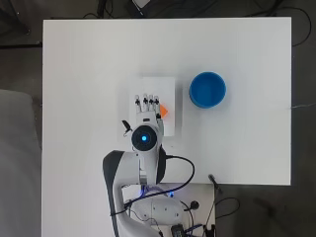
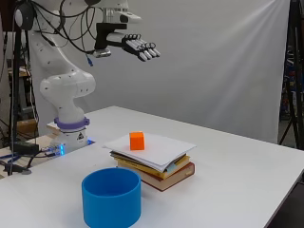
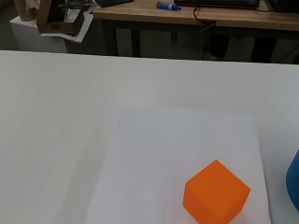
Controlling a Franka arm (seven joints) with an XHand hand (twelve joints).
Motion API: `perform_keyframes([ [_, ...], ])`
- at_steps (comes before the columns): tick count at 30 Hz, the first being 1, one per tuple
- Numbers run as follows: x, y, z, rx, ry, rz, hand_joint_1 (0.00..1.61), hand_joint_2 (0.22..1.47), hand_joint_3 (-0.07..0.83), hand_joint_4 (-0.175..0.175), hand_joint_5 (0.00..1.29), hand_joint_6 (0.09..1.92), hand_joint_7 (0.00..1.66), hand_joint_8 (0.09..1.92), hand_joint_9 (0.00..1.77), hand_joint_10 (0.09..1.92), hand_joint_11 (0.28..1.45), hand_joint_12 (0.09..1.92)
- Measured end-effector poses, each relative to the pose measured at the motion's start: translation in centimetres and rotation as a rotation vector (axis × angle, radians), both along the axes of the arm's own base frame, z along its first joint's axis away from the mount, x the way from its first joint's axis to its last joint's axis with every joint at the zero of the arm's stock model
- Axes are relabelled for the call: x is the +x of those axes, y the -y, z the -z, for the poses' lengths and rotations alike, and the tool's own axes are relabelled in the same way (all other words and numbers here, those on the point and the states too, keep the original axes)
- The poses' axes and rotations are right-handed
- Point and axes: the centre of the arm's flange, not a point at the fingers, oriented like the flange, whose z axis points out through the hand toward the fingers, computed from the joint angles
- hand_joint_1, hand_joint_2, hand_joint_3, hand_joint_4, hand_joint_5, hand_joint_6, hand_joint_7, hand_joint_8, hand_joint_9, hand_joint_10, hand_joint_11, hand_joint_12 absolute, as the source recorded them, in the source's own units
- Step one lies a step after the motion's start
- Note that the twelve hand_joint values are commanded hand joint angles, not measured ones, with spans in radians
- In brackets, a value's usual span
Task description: Teleoperate dual arm-hand system to pick and place objects
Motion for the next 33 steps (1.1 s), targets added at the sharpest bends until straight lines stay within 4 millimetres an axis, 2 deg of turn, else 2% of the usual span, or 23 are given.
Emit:
perform_keyframes([
  [2,1.0,0.8,-1.6,-0.015,0.007,0.0,0.17,1.05,0.007,0.059,0.29,0.09,0.33,0.09,0.4,0.09,0.44,0.09],
  [5,2.6,2.0,-4.9,-0.034,0.047,0.002,0.19,1.06,0.003,0.056,0.31,0.09,0.36,0.09,0.44,0.09,0.46,0.09],
  [8,3.2,2.8,-7.7,-0.031,0.106,0.009,0.21,1.06,0.002,0.053,0.34,0.09,0.39,0.09,0.49,0.09,0.48,0.09],
  [10,3.0,3.2,-8.1,-0.02,0.134,0.015,0.22,1.06,0.001,0.051,0.34,0.09,0.4,0.09,0.5,0.09,0.48,0.09],
  [11,2.9,3.4,-7.6,-0.012,0.14,0.019,0.2,1.05,-0.002,0.05,0.34,0.09,0.41,0.09,0.5,0.09,0.48,0.09],
  [14,2.8,4.1,-4.4,0.006,0.144,0.04,0.19,1.02,-0.013,0.056,0.32,0.09,0.42,0.09,0.51,0.09,0.48,0.09],
  [18,1.9,5.4,2.0,0.061,0.13,0.077,0.16,0.99,-0.019,0.061,0.28,0.09,0.4,0.09,0.49,0.09,0.48,0.09],
  [19,1.6,5.7,3.3,0.079,0.13,0.088,0.1,0.93,-0.02,0.059,0.22,0.09,0.34,0.09,0.44,0.09,0.47,0.09],
  [21,1.1,6.4,4.8,0.105,0.152,0.11,0.08,0.87,-0.019,0.059,0.14,0.09,0.25,0.09,0.37,0.09,0.46,0.09],
  [23,1.1,7.1,5.9,0.123,0.152,0.128,0.09,0.86,-0.012,0.061,0.12,0.09,0.22,0.09,0.35,0.09,0.46,0.09],
  [25,1.3,7.7,7.6,0.146,0.115,0.142,0.15,0.88,0.001,0.06,0.11,0.09,0.21,0.09,0.36,0.09,0.46,0.09],
  [28,1.9,8.5,11.5,0.188,0.059,0.15,0.21,0.91,0.004,0.049,0.14,0.09,0.28,0.09,0.44,0.09,0.5,0.09],
  [33,4.1,9.1,16.2,0.197,0.044,0.173,0.17,0.93,0.004,0.05,0.24,0.09,0.36,0.09,0.49,0.09,0.5,0.09],
])
